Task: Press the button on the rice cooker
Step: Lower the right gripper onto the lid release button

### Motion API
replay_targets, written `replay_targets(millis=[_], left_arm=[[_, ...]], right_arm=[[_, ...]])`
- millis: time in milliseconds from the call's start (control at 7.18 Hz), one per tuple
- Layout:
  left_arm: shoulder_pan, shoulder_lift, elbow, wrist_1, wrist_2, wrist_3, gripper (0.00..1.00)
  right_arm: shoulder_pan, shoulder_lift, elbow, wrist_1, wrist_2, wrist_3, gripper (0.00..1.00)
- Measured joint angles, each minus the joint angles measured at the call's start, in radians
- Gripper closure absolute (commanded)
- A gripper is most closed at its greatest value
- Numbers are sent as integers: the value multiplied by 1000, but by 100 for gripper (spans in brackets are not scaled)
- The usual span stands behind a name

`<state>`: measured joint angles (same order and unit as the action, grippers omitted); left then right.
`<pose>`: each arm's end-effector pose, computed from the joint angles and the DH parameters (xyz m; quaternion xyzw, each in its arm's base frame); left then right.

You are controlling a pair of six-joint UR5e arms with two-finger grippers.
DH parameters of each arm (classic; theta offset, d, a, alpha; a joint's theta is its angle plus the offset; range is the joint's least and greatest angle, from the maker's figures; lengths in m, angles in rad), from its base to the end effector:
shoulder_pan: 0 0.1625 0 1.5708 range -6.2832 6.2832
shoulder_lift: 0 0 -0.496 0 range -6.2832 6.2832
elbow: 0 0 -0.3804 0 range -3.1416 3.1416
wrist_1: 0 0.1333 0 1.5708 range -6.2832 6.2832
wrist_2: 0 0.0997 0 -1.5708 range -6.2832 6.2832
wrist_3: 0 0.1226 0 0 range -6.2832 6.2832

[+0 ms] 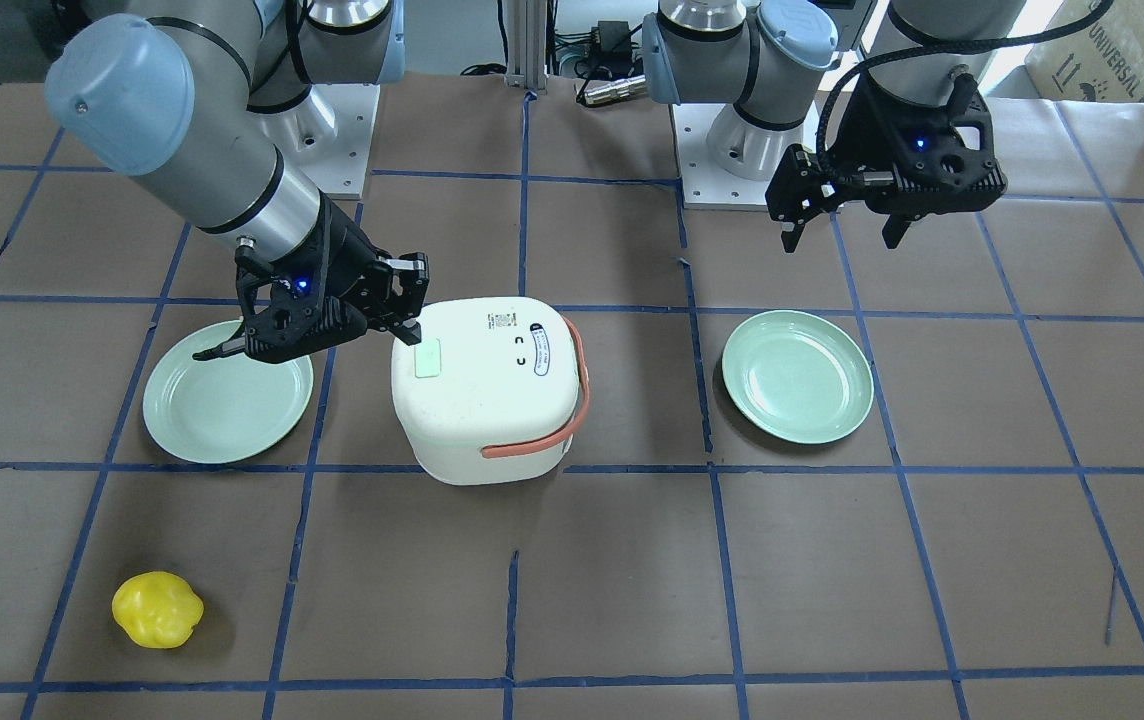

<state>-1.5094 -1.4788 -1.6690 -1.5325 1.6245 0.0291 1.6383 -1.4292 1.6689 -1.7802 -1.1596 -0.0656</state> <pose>-0.0996 -0.4454 0.5349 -0.0166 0.9994 -0.0148 0.0275 0.2180 -0.5223 0.4479 -0.0620 0.9769 0.0150 0.2041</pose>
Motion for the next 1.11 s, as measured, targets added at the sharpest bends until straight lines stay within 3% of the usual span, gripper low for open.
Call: replay_targets(millis=[1114], left_arm=[[0,0,0,0,0,0,0]], right_arm=[[-3,40,9,-54,26,-35,94]])
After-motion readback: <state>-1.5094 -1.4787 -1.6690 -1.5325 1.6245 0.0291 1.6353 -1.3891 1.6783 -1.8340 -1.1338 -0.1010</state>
